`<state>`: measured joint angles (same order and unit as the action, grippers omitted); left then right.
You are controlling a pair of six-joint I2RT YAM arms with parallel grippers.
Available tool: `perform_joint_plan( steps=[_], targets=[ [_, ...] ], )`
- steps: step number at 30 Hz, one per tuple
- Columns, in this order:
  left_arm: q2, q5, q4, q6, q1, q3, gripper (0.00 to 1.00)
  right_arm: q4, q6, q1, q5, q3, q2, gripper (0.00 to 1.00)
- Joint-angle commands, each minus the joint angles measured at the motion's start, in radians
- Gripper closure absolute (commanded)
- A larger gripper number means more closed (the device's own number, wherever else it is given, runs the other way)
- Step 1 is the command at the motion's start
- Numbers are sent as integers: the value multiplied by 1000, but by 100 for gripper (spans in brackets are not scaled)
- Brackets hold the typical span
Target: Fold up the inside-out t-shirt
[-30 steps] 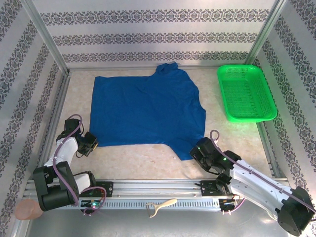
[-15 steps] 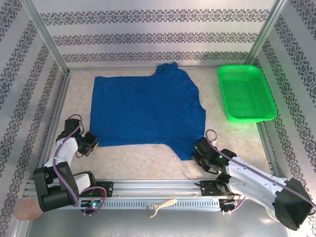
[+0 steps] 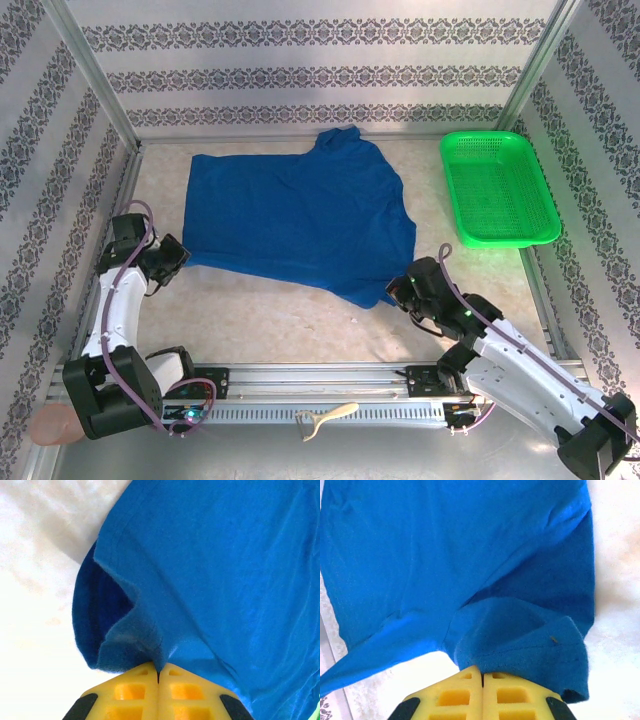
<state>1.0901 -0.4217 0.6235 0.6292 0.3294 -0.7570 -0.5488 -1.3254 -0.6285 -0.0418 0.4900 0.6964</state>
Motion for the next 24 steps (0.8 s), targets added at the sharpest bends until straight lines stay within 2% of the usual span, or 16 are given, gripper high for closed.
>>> perform_joint_plan(
  steps=[1, 12, 24],
  targets=[
    [10, 3, 71, -49, 13, -22, 100, -38, 44, 16, 8, 39, 22, 100],
    [86, 12, 17, -1, 13, -124, 100, 8, 158, 147, 98, 176, 145, 100],
    [293, 32, -30, -14, 13, -213, 100, 71, 340, 291, 244, 434, 447, 100]
  ],
)
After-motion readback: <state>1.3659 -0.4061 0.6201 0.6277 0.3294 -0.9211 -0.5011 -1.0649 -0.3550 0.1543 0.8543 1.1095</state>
